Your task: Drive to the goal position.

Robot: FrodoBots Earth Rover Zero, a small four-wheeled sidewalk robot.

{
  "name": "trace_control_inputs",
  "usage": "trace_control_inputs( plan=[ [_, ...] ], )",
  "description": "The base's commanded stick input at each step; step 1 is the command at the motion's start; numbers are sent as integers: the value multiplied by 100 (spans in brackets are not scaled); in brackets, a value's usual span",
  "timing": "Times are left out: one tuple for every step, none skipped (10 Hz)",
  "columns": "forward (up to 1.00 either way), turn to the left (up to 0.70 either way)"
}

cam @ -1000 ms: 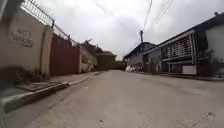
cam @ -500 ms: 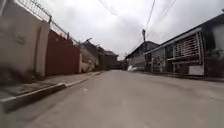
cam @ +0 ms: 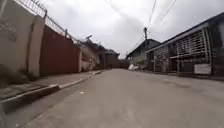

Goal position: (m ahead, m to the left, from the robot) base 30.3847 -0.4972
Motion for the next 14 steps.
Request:
trace_control_inputs(
  plan=[
    [85,0],
    [85,0],
    [85,0],
    [85,0],
    [85,0],
    [85,0],
    [85,0],
    [85,0],
    [85,0],
    [85,0],
    [85,0],
    [85,0],
    [85,-14],
    [85,-34]
  ],
)
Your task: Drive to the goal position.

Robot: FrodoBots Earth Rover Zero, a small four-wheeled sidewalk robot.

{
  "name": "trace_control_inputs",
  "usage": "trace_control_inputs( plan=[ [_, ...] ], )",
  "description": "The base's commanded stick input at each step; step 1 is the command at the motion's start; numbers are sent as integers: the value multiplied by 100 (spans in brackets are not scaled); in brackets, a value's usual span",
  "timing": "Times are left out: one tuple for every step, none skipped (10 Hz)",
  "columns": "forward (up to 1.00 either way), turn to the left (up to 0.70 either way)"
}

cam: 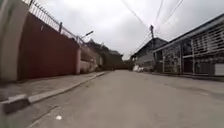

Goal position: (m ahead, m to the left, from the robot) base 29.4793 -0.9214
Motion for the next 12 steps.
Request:
trace_control_inputs(
  plan=[
    [85,-8],
    [85,0],
    [85,0],
    [85,0],
    [85,0],
    [85,0],
    [85,0],
    [85,0],
    [85,0],
    [85,0],
    [85,0],
    [85,0]
  ],
)
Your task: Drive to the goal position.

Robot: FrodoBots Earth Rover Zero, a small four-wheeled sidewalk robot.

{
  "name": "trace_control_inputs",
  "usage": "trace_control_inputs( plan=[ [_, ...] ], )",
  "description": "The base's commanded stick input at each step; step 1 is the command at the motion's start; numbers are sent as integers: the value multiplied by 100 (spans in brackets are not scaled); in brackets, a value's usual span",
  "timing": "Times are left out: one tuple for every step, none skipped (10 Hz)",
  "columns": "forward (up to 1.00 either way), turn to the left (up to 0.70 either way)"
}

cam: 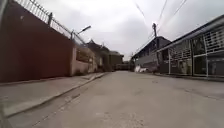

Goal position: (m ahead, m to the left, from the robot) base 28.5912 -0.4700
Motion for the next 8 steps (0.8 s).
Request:
trace_control_inputs(
  plan=[
    [85,0],
    [85,0],
    [85,0],
    [85,0],
    [85,0],
    [85,-8],
    [85,-33],
    [85,-34]
  ],
)
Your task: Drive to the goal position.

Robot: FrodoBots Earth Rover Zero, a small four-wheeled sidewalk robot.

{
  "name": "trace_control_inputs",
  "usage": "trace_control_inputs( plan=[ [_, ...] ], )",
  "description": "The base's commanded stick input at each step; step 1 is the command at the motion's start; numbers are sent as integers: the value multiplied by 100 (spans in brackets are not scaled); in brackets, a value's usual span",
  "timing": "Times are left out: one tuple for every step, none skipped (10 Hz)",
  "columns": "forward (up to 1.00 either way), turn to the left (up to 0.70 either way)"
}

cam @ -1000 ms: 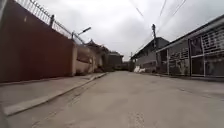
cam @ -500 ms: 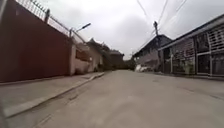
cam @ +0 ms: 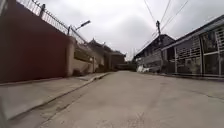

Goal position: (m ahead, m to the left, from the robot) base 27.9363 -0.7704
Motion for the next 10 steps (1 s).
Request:
trace_control_inputs(
  plan=[
    [85,-4],
    [85,0],
    [85,0],
    [85,0],
    [85,0],
    [85,0],
    [85,0],
    [85,0],
    [85,0],
    [85,0]
  ],
)
